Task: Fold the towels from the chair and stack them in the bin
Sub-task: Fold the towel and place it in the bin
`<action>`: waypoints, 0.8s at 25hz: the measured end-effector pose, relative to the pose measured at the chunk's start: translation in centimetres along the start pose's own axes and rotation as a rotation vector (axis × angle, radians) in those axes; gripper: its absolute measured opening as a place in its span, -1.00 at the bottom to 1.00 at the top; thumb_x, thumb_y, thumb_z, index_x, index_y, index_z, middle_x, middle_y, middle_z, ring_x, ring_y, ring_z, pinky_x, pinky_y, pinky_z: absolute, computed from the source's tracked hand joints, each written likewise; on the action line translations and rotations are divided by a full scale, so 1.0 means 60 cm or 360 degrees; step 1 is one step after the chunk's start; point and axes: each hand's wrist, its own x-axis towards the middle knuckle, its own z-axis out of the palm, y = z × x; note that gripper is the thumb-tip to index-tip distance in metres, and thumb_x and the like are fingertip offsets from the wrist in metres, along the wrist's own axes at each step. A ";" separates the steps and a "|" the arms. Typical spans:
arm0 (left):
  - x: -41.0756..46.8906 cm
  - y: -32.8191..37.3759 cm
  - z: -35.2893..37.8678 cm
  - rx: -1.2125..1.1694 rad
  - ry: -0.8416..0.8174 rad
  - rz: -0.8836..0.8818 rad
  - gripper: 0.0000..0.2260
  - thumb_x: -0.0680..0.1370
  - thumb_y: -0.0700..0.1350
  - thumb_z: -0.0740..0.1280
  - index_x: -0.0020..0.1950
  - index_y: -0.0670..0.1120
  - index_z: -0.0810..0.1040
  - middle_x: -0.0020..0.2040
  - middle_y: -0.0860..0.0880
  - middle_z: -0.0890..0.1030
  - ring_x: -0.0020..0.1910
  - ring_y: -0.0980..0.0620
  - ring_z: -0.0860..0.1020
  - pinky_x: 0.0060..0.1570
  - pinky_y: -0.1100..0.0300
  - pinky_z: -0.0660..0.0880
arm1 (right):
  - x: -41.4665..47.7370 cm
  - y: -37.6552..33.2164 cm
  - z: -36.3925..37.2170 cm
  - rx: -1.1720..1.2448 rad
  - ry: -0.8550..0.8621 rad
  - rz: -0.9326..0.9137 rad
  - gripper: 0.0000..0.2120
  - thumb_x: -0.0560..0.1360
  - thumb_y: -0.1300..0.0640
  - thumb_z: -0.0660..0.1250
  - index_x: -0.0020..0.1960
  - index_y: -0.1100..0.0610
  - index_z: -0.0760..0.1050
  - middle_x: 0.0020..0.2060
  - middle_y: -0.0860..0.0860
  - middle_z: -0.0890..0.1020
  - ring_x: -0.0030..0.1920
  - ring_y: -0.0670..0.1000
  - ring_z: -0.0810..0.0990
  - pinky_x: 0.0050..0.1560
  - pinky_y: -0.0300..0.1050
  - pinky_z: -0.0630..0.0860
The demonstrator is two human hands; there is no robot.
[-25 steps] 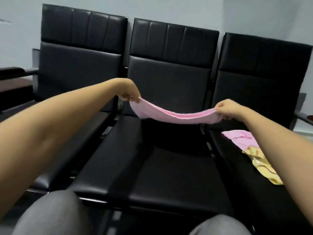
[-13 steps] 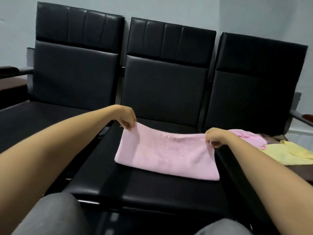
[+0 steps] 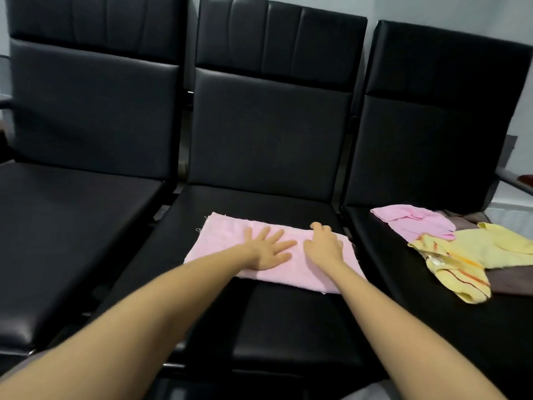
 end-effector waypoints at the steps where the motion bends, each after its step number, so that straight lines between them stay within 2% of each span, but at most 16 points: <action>1: 0.005 0.005 0.011 -0.0034 0.0024 -0.0150 -0.53 0.60 0.26 -0.14 0.51 0.29 -0.13 0.56 0.07 -0.22 0.52 -0.15 -0.25 0.37 -0.33 -0.29 | -0.007 -0.005 0.011 0.0001 0.0064 -0.0042 -0.57 0.54 0.19 0.15 0.40 0.11 0.25 0.34 0.11 0.35 0.35 0.14 0.32 0.32 -0.02 0.19; 3: 0.003 0.017 0.003 -0.0202 0.0038 -0.0449 -0.50 0.59 0.27 -0.18 0.52 0.25 -0.20 0.55 0.04 -0.28 0.50 -0.21 -0.29 0.31 -0.37 -0.33 | -0.021 -0.017 0.023 0.0018 0.0175 -0.0092 -0.58 0.53 0.18 0.16 0.39 0.08 0.29 0.34 0.07 0.37 0.34 0.11 0.32 0.33 -0.03 0.16; 6: -0.015 0.049 -0.010 -0.0438 -0.0059 -0.0822 -0.45 0.59 0.26 -0.18 0.52 0.14 -0.29 0.53 -0.07 -0.35 0.47 -0.32 -0.32 0.30 -0.40 -0.30 | -0.041 -0.029 0.044 0.0062 0.0141 -0.0048 -0.63 0.54 0.15 0.16 0.34 0.07 0.33 0.32 0.08 0.37 0.32 0.12 0.33 0.32 -0.02 0.18; 8: -0.024 0.058 -0.004 -0.0360 -0.0155 -0.0886 -0.36 0.56 0.33 -0.15 0.54 0.09 -0.25 0.55 -0.12 -0.23 0.49 -0.35 -0.19 0.34 -0.39 -0.16 | -0.045 -0.025 0.044 0.0161 0.0049 0.0041 -0.65 0.54 0.16 0.17 0.33 0.10 0.34 0.33 0.11 0.35 0.33 0.14 0.32 0.32 -0.01 0.22; 9: -0.034 0.055 -0.009 -0.0284 -0.0207 -0.0862 -0.32 0.53 0.37 -0.13 0.56 0.07 -0.16 0.56 -0.12 -0.04 0.49 -0.32 -0.02 0.37 -0.33 0.00 | -0.043 -0.020 0.039 0.0320 -0.0006 0.0111 -0.64 0.54 0.19 0.17 0.33 0.12 0.33 0.33 0.14 0.33 0.33 0.15 0.31 0.31 -0.02 0.25; 10: -0.047 0.045 -0.020 -0.0243 -0.0247 -0.0799 -0.31 0.52 0.37 -0.09 0.56 0.05 0.00 0.52 -0.11 0.18 0.43 -0.27 0.20 0.35 -0.21 0.21 | -0.040 -0.016 0.033 0.0504 -0.0044 0.0188 -0.63 0.53 0.21 0.17 0.33 0.15 0.32 0.33 0.16 0.31 0.32 0.17 0.32 0.28 -0.03 0.30; 11: -0.060 0.031 -0.036 -0.0254 -0.0276 -0.0707 -0.37 0.54 0.34 -0.04 0.52 0.02 0.16 0.43 -0.09 0.32 0.28 -0.21 0.38 0.21 -0.08 0.40 | -0.039 -0.012 0.030 0.0647 -0.0073 0.0252 -0.61 0.52 0.21 0.17 0.34 0.18 0.30 0.34 0.17 0.30 0.30 0.18 0.35 0.24 -0.04 0.34; 12: -0.074 0.017 -0.052 -0.0312 -0.0281 -0.0627 -0.46 0.57 0.26 0.03 0.44 -0.01 0.29 0.35 -0.09 0.39 0.09 -0.17 0.50 0.03 0.02 0.50 | -0.037 -0.011 0.027 0.0709 -0.0102 0.0329 -0.59 0.52 0.20 0.18 0.35 0.21 0.27 0.34 0.17 0.29 0.27 0.19 0.39 0.18 -0.05 0.38; 14: -0.100 -0.019 -0.063 -0.0438 -0.0140 -0.0567 -0.62 0.61 0.09 0.12 0.22 -0.17 0.45 0.23 -0.11 0.51 -0.25 -0.08 0.55 -0.18 0.16 0.51 | -0.031 -0.014 0.026 0.0753 -0.0181 0.0555 -0.51 0.49 0.18 0.22 0.39 0.27 0.23 0.33 0.19 0.33 0.21 0.20 0.46 0.05 -0.06 0.43; 15: -0.108 -0.038 -0.056 -0.0460 0.0032 -0.0574 -0.67 0.60 0.03 0.15 0.12 -0.21 0.49 0.15 -0.13 0.57 -0.31 -0.06 0.54 -0.26 0.20 0.47 | -0.030 -0.016 0.023 0.0774 -0.0246 0.0663 -0.48 0.48 0.18 0.23 0.39 0.28 0.23 0.31 0.20 0.37 0.16 0.19 0.49 0.00 -0.06 0.46; 16: -0.113 -0.058 -0.043 -0.0445 0.0208 -0.0604 -0.73 0.57 0.00 0.20 0.01 -0.20 0.50 0.05 -0.13 0.61 -0.32 -0.06 0.52 -0.31 0.21 0.43 | -0.028 -0.017 0.018 0.0784 -0.0347 0.0723 -0.51 0.46 0.18 0.24 0.36 0.28 0.27 0.24 0.19 0.43 0.08 0.18 0.52 -0.06 -0.07 0.48; 17: -0.119 -0.077 -0.032 -0.0496 0.0324 -0.0640 -0.78 0.54 -0.02 0.23 -0.10 -0.18 0.47 -0.06 -0.12 0.61 -0.32 -0.06 0.50 -0.34 0.21 0.41 | -0.025 -0.022 0.010 0.0737 -0.0475 0.0724 -0.62 0.46 0.19 0.23 0.24 0.28 0.36 0.10 0.18 0.49 -0.07 0.15 0.53 -0.17 -0.10 0.48; 18: -0.124 -0.089 -0.027 -0.0621 0.0340 -0.0687 -0.78 0.51 -0.01 0.26 -0.18 -0.16 0.43 -0.18 -0.10 0.58 -0.36 -0.06 0.50 -0.38 0.24 0.42 | -0.024 -0.026 -0.002 0.0647 -0.0602 0.0698 -0.80 0.46 0.19 0.20 0.04 0.26 0.40 -0.10 0.16 0.49 -0.26 0.10 0.47 -0.31 -0.13 0.42; 19: -0.132 -0.096 -0.026 -0.0783 0.0271 -0.0718 -0.75 0.51 0.00 0.29 -0.25 -0.15 0.41 -0.28 -0.09 0.53 -0.41 -0.04 0.48 -0.42 0.26 0.42 | -0.027 -0.029 -0.015 0.0520 -0.0733 0.0683 -0.92 0.46 0.20 0.18 -0.15 0.22 0.36 -0.27 0.12 0.41 -0.41 0.04 0.35 -0.43 -0.18 0.31; 20: -0.137 -0.098 -0.030 -0.0925 0.0189 -0.0736 -0.72 0.51 0.00 0.31 -0.29 -0.16 0.40 -0.37 -0.08 0.49 -0.47 -0.01 0.46 -0.46 0.29 0.40 | -0.030 -0.030 -0.024 0.0381 -0.0841 0.0641 -0.87 0.45 0.20 0.17 -0.25 0.18 0.28 -0.37 0.07 0.32 -0.47 -0.01 0.23 -0.49 -0.23 0.20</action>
